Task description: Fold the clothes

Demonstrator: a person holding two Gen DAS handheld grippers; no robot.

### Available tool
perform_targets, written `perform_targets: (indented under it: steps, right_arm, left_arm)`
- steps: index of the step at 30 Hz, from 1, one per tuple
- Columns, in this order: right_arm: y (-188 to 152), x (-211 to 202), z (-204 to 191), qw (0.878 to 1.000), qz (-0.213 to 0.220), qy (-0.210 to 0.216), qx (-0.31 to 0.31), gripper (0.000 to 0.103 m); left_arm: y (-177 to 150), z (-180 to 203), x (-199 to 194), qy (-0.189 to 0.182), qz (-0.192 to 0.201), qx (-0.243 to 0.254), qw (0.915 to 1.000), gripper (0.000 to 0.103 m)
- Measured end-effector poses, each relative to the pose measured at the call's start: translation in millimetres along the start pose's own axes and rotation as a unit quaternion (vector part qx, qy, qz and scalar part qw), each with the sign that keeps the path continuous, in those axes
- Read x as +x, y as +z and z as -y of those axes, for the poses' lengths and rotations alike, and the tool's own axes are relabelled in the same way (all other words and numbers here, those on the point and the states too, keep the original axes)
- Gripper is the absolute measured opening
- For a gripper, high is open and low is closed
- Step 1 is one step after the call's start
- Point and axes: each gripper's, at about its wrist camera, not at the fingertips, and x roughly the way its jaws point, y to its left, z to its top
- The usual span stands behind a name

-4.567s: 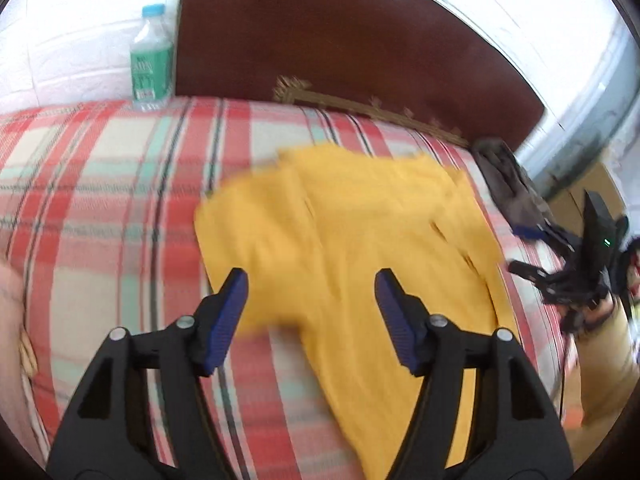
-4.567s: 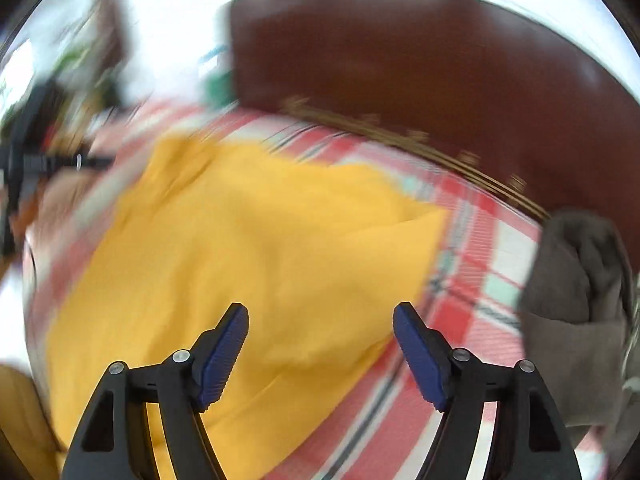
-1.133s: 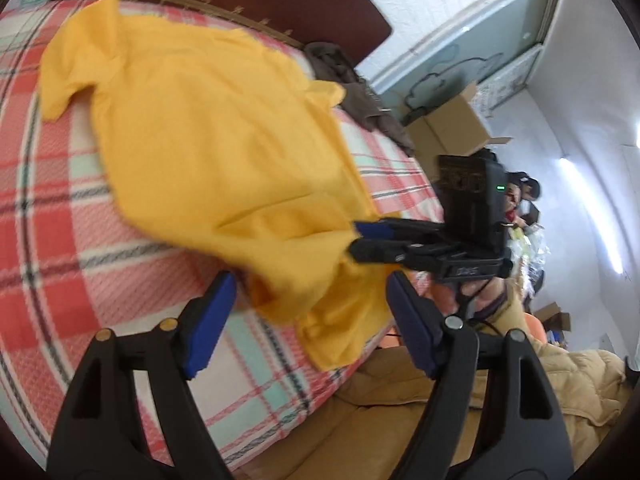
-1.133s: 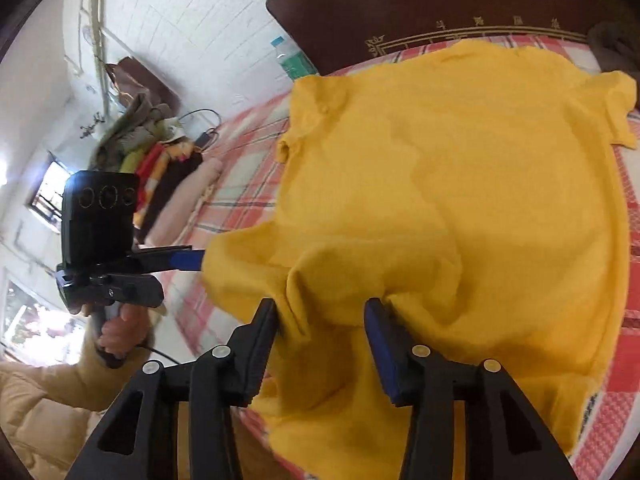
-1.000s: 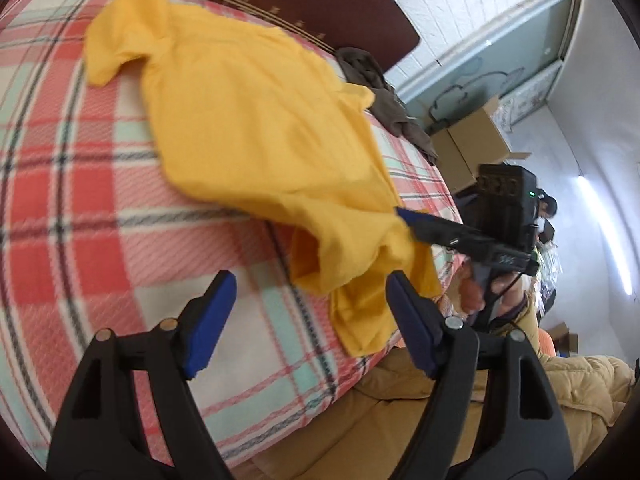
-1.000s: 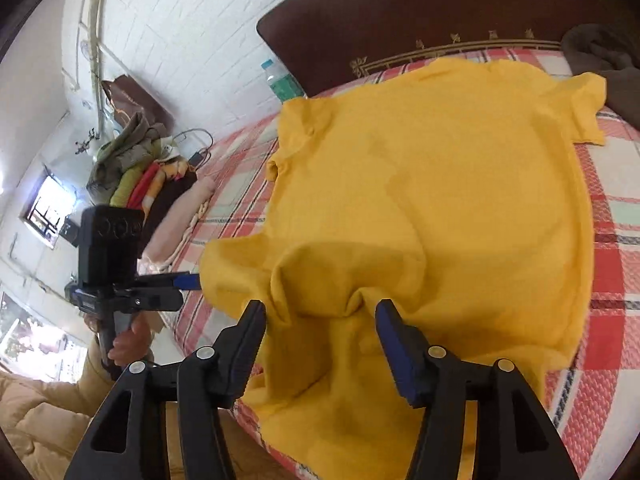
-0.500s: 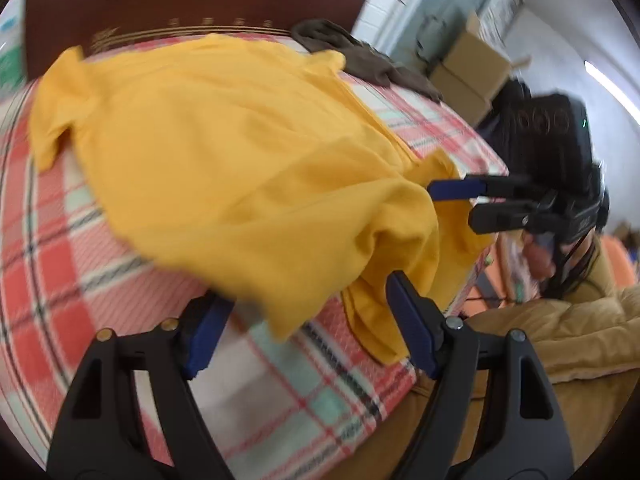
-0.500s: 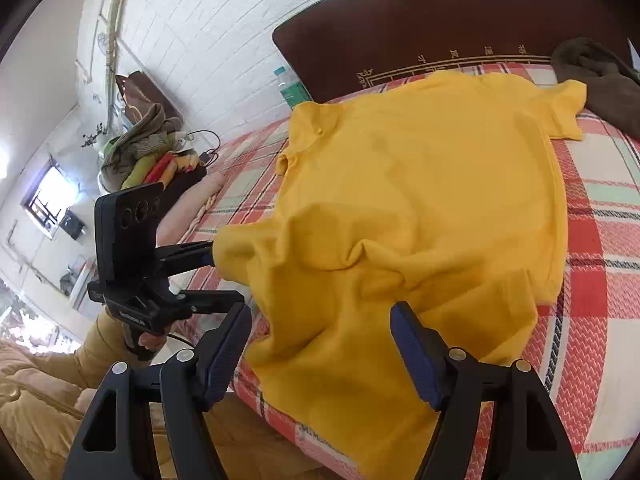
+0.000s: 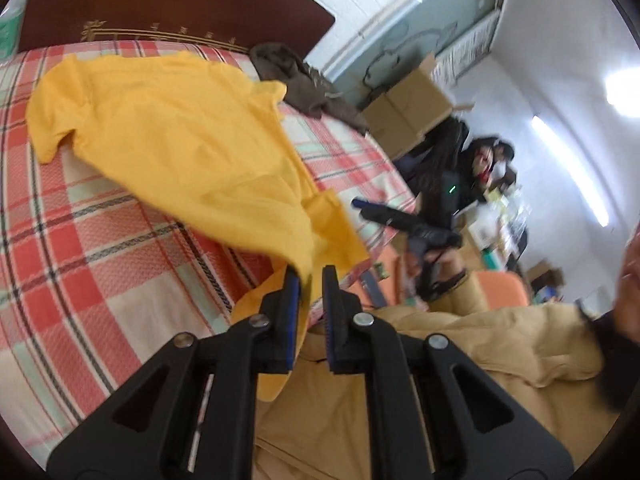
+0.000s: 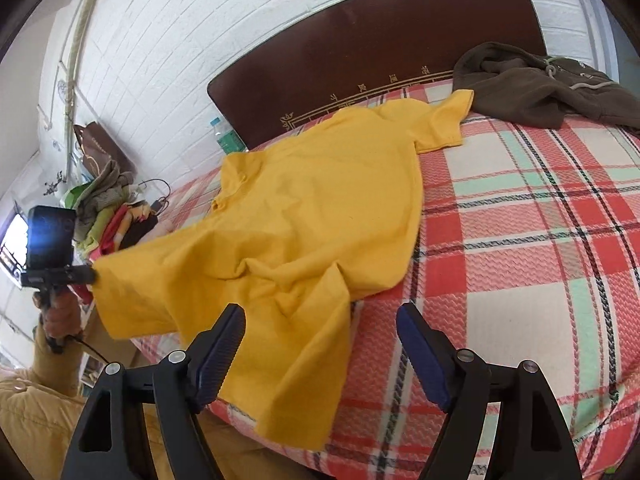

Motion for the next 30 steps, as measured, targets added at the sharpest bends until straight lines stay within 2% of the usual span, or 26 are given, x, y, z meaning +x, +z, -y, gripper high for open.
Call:
perform_targets:
  steps: [1, 2, 4, 5, 6, 8, 9, 10, 12, 13, 15, 18, 19, 21, 22, 24, 26, 28, 30]
  right_arm:
    - [-3, 3, 2, 1.0, -0.01, 0.001, 0.0, 0.081]
    - [-6, 7, 4, 1.0, -0.02, 0.002, 0.0, 0.081]
    - [-14, 18, 2, 0.999, -0.046, 0.011, -0.007, 0.081]
    - [-18, 24, 1, 0.998, -0.057, 0.016, -0.011, 0.081]
    - [-22, 29, -1, 0.998, -0.063, 0.021, -0.013, 0.081]
    - [-27, 38, -4, 0.997, -0.07, 0.031, -0.021, 0.081]
    - [-27, 39, -5, 0.997, -0.067, 0.04, -0.025, 0.076]
    - [-28, 39, -6, 0.996, -0.063, 0.048, -0.03, 0.053]
    - [-29, 37, -6, 0.996, -0.056, 0.065, -0.031, 0.017]
    - [-28, 33, -4, 0.995, -0.05, 0.077, -0.024, 0.011]
    - [-25, 15, 1, 0.992, -0.026, 0.127, 0.003, 0.009]
    - [-23, -20, 8, 0.98, 0.016, 0.196, 0.03, 0.009]
    - [-25, -23, 11, 0.981, 0.007, 0.191, 0.029, 0.009]
    - [-29, -29, 15, 0.983, -0.009, 0.179, 0.027, 0.011]
    - [-31, -31, 18, 0.985, -0.02, 0.169, 0.026, 0.015]
    - [-38, -17, 29, 0.993, -0.076, 0.091, 0.024, 0.021]
    - [-43, -11, 36, 0.993, -0.11, 0.044, 0.016, 0.028]
    - [-40, -16, 39, 0.994, -0.1, 0.028, 0.012, 0.047]
    - [-32, -27, 41, 0.997, -0.069, 0.036, 0.015, 0.05]
  left_arm:
    - [-4, -6, -2, 0.009, 0.0, -0.013, 0.9999, 0.012]
    - [-8, -13, 0, 0.032, -0.004, -0.024, 0.9992, 0.018]
    - [-20, -29, 12, 0.085, -0.015, -0.041, 0.9954, 0.046]
    - [-27, -36, 19, 0.093, -0.019, -0.05, 0.9942, 0.069]
    - [-33, -43, 27, 0.102, -0.023, -0.059, 0.9928, 0.075]
    - [-42, -50, 41, 0.125, -0.029, -0.057, 0.9901, 0.075]
    - [-45, -52, 47, 0.14, -0.03, -0.051, 0.9884, 0.076]
    - [-46, -54, 53, 0.149, -0.031, -0.049, 0.9871, 0.076]
    - [-47, -56, 63, 0.122, -0.04, -0.053, 0.9903, 0.076]
    - [-48, -55, 67, 0.099, -0.044, -0.054, 0.9926, 0.076]
    - [-51, -50, 70, 0.055, -0.047, -0.051, 0.9961, 0.077]
    - [-56, -45, 68, 0.024, -0.038, -0.048, 0.9978, 0.082]
    - [-57, -44, 67, 0.016, -0.035, -0.05, 0.998, 0.082]
    - [-59, -48, 68, 0.03, -0.036, -0.059, 0.9972, 0.083]
    - [-59, -52, 70, 0.041, -0.039, -0.065, 0.9962, 0.083]
    - [-60, -59, 76, 0.056, -0.051, -0.08, 0.994, 0.083]
    - [-60, -61, 84, 0.061, -0.06, -0.084, 0.9928, 0.083]
    - [-58, -58, 93, 0.044, -0.061, -0.08, 0.9939, 0.083]
    - [-53, -57, 101, 0.023, -0.06, -0.081, 0.9946, 0.084]
